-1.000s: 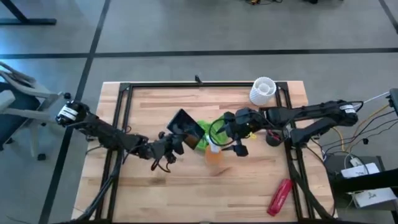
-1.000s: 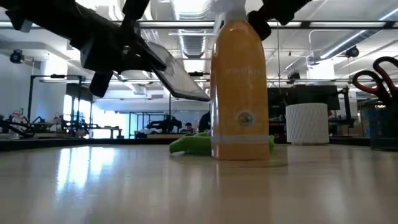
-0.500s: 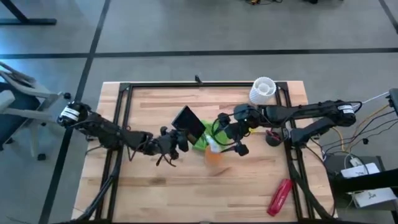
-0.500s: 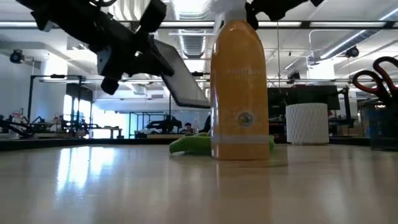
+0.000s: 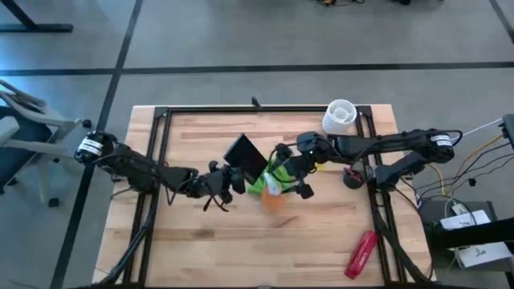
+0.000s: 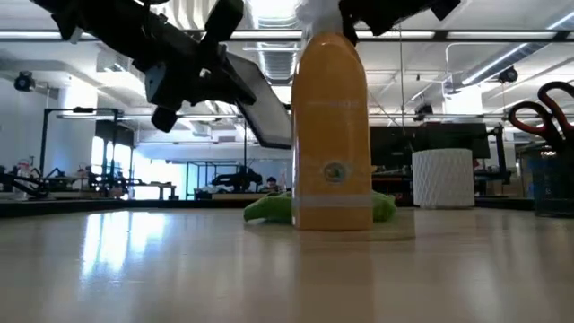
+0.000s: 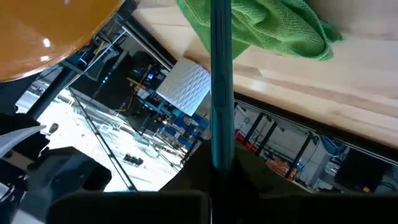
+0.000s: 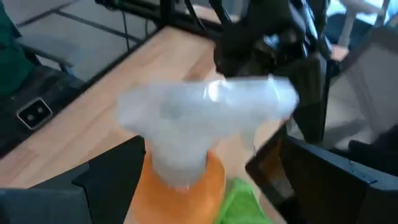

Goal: Apply microfiber cloth
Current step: Spray the front and back of the tablet with the spray bottle

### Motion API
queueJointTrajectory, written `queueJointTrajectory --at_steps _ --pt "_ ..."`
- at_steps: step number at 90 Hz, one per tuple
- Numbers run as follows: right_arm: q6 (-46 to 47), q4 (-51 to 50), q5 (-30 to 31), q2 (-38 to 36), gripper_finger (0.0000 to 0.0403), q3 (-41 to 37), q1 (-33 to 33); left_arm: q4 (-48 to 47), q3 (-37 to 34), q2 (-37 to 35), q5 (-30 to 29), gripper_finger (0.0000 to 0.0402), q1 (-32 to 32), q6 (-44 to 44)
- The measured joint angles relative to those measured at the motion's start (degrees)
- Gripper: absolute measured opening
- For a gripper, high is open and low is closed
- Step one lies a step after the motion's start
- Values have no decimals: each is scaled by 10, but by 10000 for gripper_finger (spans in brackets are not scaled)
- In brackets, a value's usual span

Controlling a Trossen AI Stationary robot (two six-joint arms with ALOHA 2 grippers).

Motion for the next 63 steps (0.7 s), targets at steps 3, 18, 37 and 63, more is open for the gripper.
queueJointTrajectory --at_steps 3,18,37,63 --pt "0 5 0 0 350 0 0 1 0 0 0 7 -2 2" --pt "5 30 -2 15 350 0 0 2 0 0 0 7 -11 2" --pt "3 54 -2 36 350 0 5 2 0 -1 0 7 -14 -4" --pt "15 49 2 37 350 -2 22 33 -1 -1 24 7 -6 54"
